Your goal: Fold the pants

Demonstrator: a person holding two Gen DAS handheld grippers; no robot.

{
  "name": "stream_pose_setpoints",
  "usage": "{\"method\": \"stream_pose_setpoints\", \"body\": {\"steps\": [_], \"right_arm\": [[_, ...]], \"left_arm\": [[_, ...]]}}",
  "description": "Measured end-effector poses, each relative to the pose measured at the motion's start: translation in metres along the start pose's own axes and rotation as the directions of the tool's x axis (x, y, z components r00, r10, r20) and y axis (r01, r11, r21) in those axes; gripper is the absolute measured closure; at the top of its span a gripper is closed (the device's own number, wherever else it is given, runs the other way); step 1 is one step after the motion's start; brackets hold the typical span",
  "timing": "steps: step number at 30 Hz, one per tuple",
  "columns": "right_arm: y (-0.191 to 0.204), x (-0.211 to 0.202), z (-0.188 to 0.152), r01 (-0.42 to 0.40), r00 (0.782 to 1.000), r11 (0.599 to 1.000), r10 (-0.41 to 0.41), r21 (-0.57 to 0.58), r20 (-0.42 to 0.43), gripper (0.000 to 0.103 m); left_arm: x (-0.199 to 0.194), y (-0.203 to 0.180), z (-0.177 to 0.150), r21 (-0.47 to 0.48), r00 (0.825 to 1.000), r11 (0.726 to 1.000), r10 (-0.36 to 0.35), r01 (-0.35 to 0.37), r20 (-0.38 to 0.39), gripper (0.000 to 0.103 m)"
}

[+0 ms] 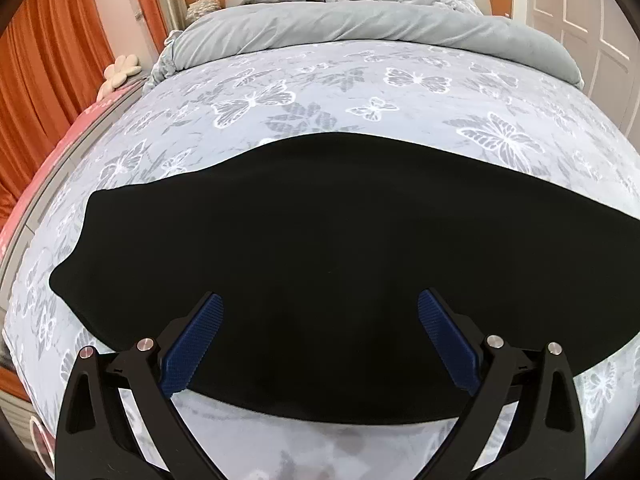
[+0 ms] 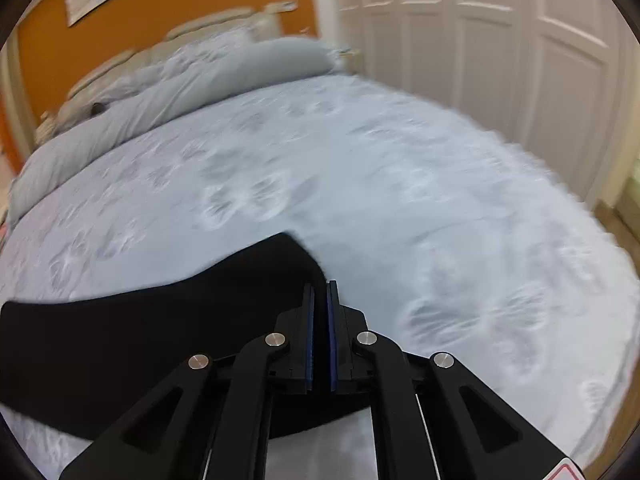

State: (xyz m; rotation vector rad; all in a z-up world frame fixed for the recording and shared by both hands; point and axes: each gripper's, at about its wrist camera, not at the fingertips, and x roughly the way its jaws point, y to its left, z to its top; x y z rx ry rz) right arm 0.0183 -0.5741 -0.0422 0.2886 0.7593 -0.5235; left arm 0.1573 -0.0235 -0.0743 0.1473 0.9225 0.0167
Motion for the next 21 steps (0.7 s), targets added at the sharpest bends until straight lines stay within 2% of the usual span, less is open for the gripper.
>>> {"method": "stream_pose_setpoints", "body": {"steps": [1, 2, 5, 6, 7, 9, 12, 13, 15, 16, 18, 19, 20, 21], "right_arm": [[-0.007, 0.013, -0.006, 0.034, 0.998, 0.999, -0.034, 0.01, -0.049, 0.098], [-0.015, 0.033, -0.018, 0.022, 0.991, 0.999, -0.017, 0.042, -0.13, 0.098], [-0.008, 0.013, -0.011, -0.005, 0.998, 1.0, 0.007, 0.027, -0.064, 0.089], [-0.005, 0.003, -0.007, -0.023, 0.999, 0.999, 0.024, 0.032, -0.035, 0.078], [-0.002, -0.006, -0.005, -0.04, 0.999, 0.998, 0.04, 0.042, 0.003, 0.059], [0.011, -0.018, 0.002, -0.069, 0.995, 0.997, 0.066, 0.038, 0.077, 0.048], [0.034, -0.004, 0.013, -0.123, 0.992, 0.992, 0.123, -0.014, 0.032, 0.052], [0.048, 0.009, 0.016, -0.102, 0.995, 0.993, 0.102, -0.053, 0.006, 0.053], [0.062, 0.036, 0.018, 0.007, 0.999, 0.994, -0.012, -0.11, -0.047, 0.055], [0.067, 0.05, 0.017, 0.034, 0.997, 0.992, -0.041, -0.118, -0.059, 0.069], [0.069, 0.058, 0.02, 0.081, 0.996, 0.988, -0.086, -0.133, -0.032, 0.085], [0.066, 0.061, 0.021, 0.094, 0.995, 0.987, -0.098, -0.127, -0.029, 0.089], [0.057, 0.069, 0.026, 0.096, 0.994, 0.991, -0.099, -0.092, -0.038, 0.089], [0.047, 0.074, 0.025, 0.061, 0.997, 0.998, -0.063, -0.033, -0.053, 0.088]], "left_arm": [[0.005, -0.002, 0.0, 0.01, 1.0, 1.0, 0.003, -0.003, -0.015, 0.006], [0.01, -0.005, -0.001, 0.018, 0.999, 1.0, 0.012, -0.011, -0.03, 0.006], [0.017, -0.007, -0.005, 0.025, 0.998, 0.999, 0.028, -0.027, -0.055, 0.006], [0.017, -0.007, -0.005, 0.02, 0.998, 0.999, 0.026, -0.025, -0.055, 0.006], [0.015, -0.006, -0.004, 0.016, 0.998, 1.0, 0.022, -0.021, -0.052, 0.006], [0.011, -0.006, -0.004, 0.007, 0.999, 1.0, 0.013, -0.013, -0.04, 0.006], [0.006, -0.007, -0.005, 0.007, 1.0, 1.0, 0.012, -0.012, -0.024, 0.006], [0.005, -0.008, -0.005, 0.011, 1.0, 1.0, 0.013, -0.013, -0.023, 0.006], [0.006, -0.008, -0.007, 0.021, 1.0, 1.0, 0.012, -0.011, -0.028, 0.006], [0.006, -0.007, -0.007, 0.02, 0.999, 1.0, 0.014, -0.014, -0.031, 0.006], [0.008, -0.004, -0.006, 0.009, 0.999, 1.0, 0.004, -0.003, -0.041, 0.006], [0.009, -0.003, -0.005, 0.001, 0.999, 1.0, -0.001, 0.001, -0.048, 0.006], [0.01, -0.002, -0.004, -0.003, 0.999, 1.0, -0.01, 0.01, -0.048, 0.006], [0.011, -0.002, -0.003, 0.0, 0.999, 1.0, -0.009, 0.009, -0.048, 0.006]]}}
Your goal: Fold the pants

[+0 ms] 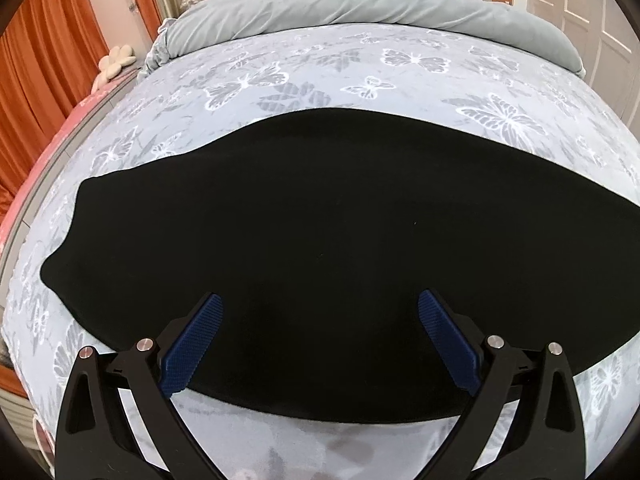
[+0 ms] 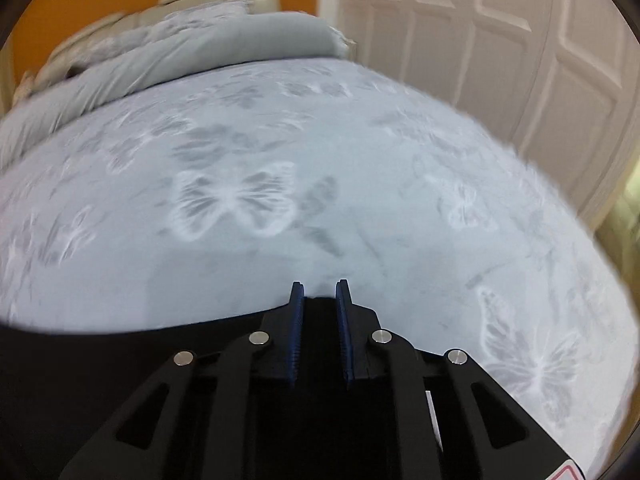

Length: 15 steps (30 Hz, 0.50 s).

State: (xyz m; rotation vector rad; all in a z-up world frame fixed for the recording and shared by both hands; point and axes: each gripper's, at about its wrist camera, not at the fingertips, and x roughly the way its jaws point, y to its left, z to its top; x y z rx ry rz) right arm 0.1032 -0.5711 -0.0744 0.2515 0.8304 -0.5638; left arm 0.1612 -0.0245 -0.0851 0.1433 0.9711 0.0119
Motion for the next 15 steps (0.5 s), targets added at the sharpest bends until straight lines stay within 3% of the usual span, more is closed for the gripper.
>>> {"method": "stream_pose_setpoints", "body": {"steps": [2, 5, 7, 12, 15], "right_arm": [[-0.013, -0.011, 0.001, -0.045, 0.999, 0.997, 0.043, 0.067, 0.025, 0.084], [-0.028, -0.051, 0.005, -0.05, 0.994, 0.991, 0.037, 0.126, 0.103, 0.074], [-0.036, -0.072, -0.003, -0.038, 0.993, 0.991, 0.023, 0.131, 0.115, 0.047], [-0.066, -0.066, -0.05, -0.017, 0.999, 0.987, 0.025, 0.16, -0.044, 0.045], [-0.079, -0.058, -0.072, -0.058, 0.993, 0.974, 0.078, 0.221, -0.084, 0.033]], "left_arm": [[0.002, -0.001, 0.002, 0.008, 1.0, 1.0, 0.006, -0.006, -0.003, 0.006], [0.002, 0.004, 0.004, -0.012, 1.0, 1.0, -0.004, 0.004, -0.007, 0.006], [-0.001, 0.006, 0.005, -0.023, 1.0, 1.0, -0.012, 0.012, -0.004, 0.006], [-0.013, 0.006, 0.003, -0.026, 1.0, 0.999, -0.021, 0.022, 0.02, 0.006], [-0.02, 0.004, 0.001, -0.024, 0.999, 0.999, -0.028, 0.028, 0.034, 0.006]]}}
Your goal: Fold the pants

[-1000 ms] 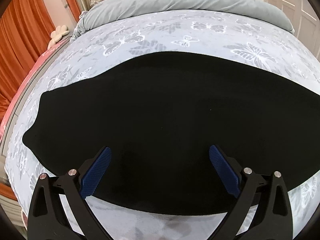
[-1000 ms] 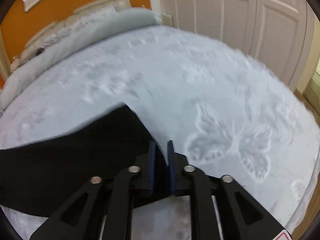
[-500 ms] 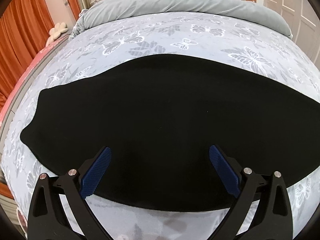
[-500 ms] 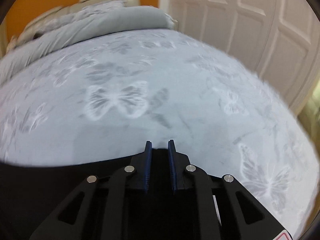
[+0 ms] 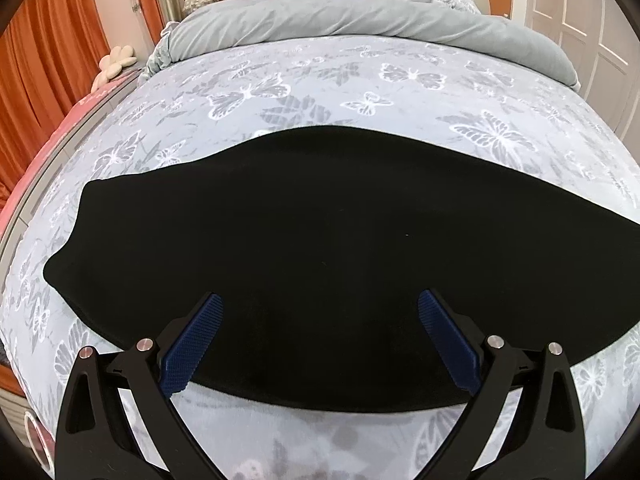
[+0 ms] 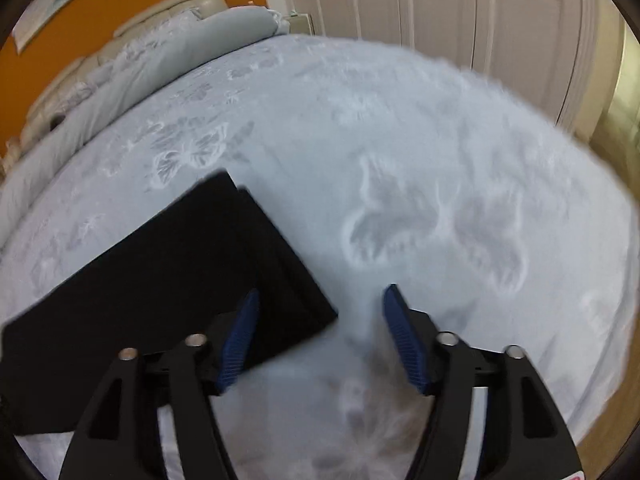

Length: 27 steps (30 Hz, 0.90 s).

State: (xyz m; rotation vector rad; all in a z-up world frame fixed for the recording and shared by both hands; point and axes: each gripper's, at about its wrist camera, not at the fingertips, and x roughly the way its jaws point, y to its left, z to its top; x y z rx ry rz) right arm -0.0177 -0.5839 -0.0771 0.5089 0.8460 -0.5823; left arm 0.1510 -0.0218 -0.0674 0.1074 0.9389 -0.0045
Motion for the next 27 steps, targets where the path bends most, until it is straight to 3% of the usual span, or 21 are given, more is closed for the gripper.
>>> {"method": "stream_pose_setpoints", "body": {"steps": [4, 5, 6, 8, 11, 13, 15, 17, 20, 23, 27], "right_arm": [[-0.001, 0.007, -0.003, -0.03, 0.999, 0.999, 0.029, 0.037, 0.013, 0.03], [0.001, 0.007, -0.002, -0.034, 0.999, 0.999, 0.033, 0.034, 0.017, 0.038], [0.003, 0.009, -0.001, -0.093, 0.996, 0.995, 0.092, 0.039, 0.007, 0.077], [0.005, 0.009, 0.001, -0.141, 0.99, 0.984, 0.142, 0.111, -0.005, 0.083], [0.035, -0.013, 0.009, -0.199, 0.979, 0.977, 0.195, 0.082, 0.054, 0.084], [0.071, -0.037, 0.014, -0.299, 0.951, 0.954, 0.294, 0.035, 0.099, 0.084], [0.121, -0.058, 0.011, -0.413, 0.905, 0.911, 0.413, -0.024, 0.105, 0.084], [0.185, -0.068, -0.001, -0.518, 0.85, 0.849, 0.524, -0.1, 0.045, 0.084], [0.272, -0.069, -0.032, -0.609, 0.791, 0.768, 0.607, -0.199, -0.076, 0.084], [0.346, -0.063, -0.071, -0.651, 0.758, 0.703, 0.623, -0.286, -0.193, 0.084], [0.417, -0.056, -0.124, -0.671, 0.741, 0.638, 0.596, -0.379, -0.31, 0.084]], "left_arm": [[-0.004, -0.002, -0.001, 0.005, 1.0, 1.0, 0.004, -0.004, 0.012, 0.006], [-0.004, -0.001, -0.001, 0.007, 1.0, 1.0, 0.008, -0.008, 0.011, 0.006], [-0.003, 0.0, -0.001, 0.006, 1.0, 1.0, 0.01, -0.011, 0.008, 0.006], [-0.003, 0.005, 0.0, -0.006, 1.0, 1.0, 0.01, -0.01, 0.002, 0.006], [-0.005, 0.025, 0.003, -0.061, 1.0, 0.998, -0.009, 0.009, -0.008, 0.006], [-0.006, 0.039, 0.006, -0.1, 1.0, 0.995, -0.022, 0.02, -0.01, 0.006], [-0.009, 0.056, 0.007, -0.136, 1.0, 0.99, -0.021, 0.02, -0.005, 0.006], [-0.012, 0.069, 0.008, -0.157, 1.0, 0.987, -0.014, 0.014, 0.001, 0.006], [-0.016, 0.095, 0.008, -0.197, 1.0, 0.98, -0.005, 0.007, 0.007, 0.006], [-0.018, 0.124, 0.004, -0.229, 1.0, 0.973, 0.014, -0.012, 0.006, 0.006], [-0.019, 0.17, -0.006, -0.276, 0.998, 0.959, 0.059, -0.061, -0.015, 0.006]]}}
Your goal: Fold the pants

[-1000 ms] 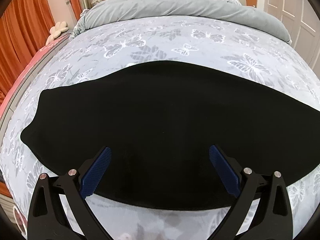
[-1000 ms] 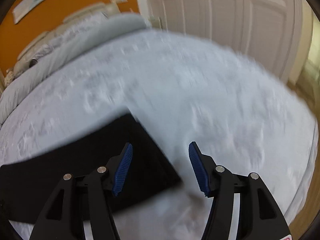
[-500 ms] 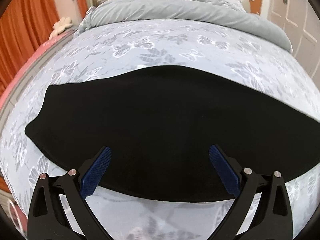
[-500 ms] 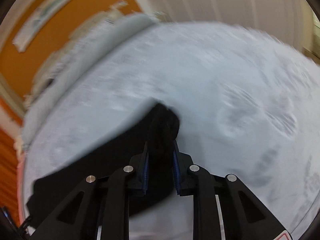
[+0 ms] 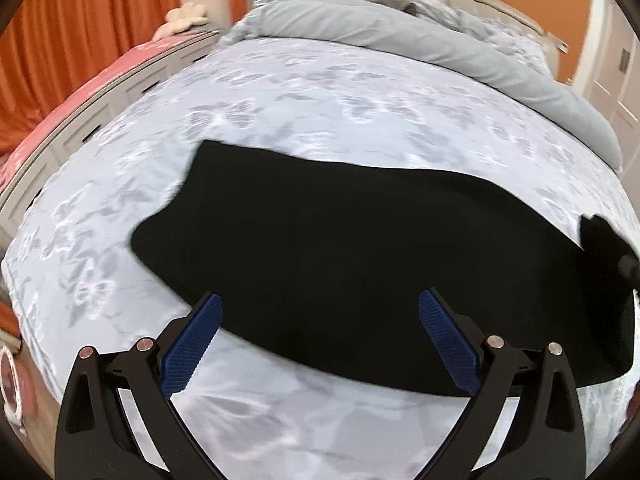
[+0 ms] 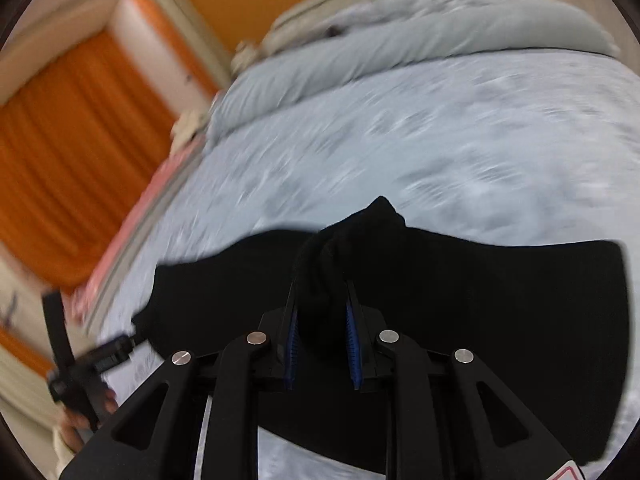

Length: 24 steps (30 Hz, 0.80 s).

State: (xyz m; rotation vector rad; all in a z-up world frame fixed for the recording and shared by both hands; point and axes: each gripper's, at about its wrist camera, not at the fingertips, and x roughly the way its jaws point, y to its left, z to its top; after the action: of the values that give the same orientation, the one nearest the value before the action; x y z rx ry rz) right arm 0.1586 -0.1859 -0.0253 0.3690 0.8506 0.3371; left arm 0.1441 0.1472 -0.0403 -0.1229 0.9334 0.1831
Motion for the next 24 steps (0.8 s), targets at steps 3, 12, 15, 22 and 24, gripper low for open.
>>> {"method": "stream_pose_setpoints", "body": {"steps": [3, 12, 15, 22, 24], "right_arm": [[0.027, 0.034, -0.012, 0.02, 0.998, 0.998, -0.023, -0.058, -0.052, 0.084], [0.05, 0.06, -0.041, 0.204, 0.972, 0.957, -0.222, -0.204, -0.071, 0.08], [0.067, 0.067, -0.054, 0.298, 0.942, 0.893, -0.332, -0.337, -0.046, 0.072], [0.069, 0.071, -0.059, 0.311, 0.933, 0.857, -0.359, -0.411, -0.042, 0.089], [0.079, 0.059, -0.054, 0.303, 0.941, 0.863, -0.337, -0.404, -0.014, 0.088]], "left_arm": [[0.001, 0.036, 0.002, -0.049, 1.0, 0.998, 0.026, -0.026, -0.007, 0.006], [-0.006, 0.072, -0.008, -0.015, 0.996, 0.996, 0.083, -0.083, 0.013, 0.006], [-0.011, 0.057, -0.01, 0.037, 0.996, 0.996, 0.081, -0.083, 0.033, 0.006], [-0.019, 0.023, -0.013, 0.101, 0.998, 0.994, 0.034, -0.039, 0.047, 0.006], [-0.017, 0.017, -0.014, 0.11, 0.999, 0.993, 0.03, -0.035, 0.041, 0.006]]}}
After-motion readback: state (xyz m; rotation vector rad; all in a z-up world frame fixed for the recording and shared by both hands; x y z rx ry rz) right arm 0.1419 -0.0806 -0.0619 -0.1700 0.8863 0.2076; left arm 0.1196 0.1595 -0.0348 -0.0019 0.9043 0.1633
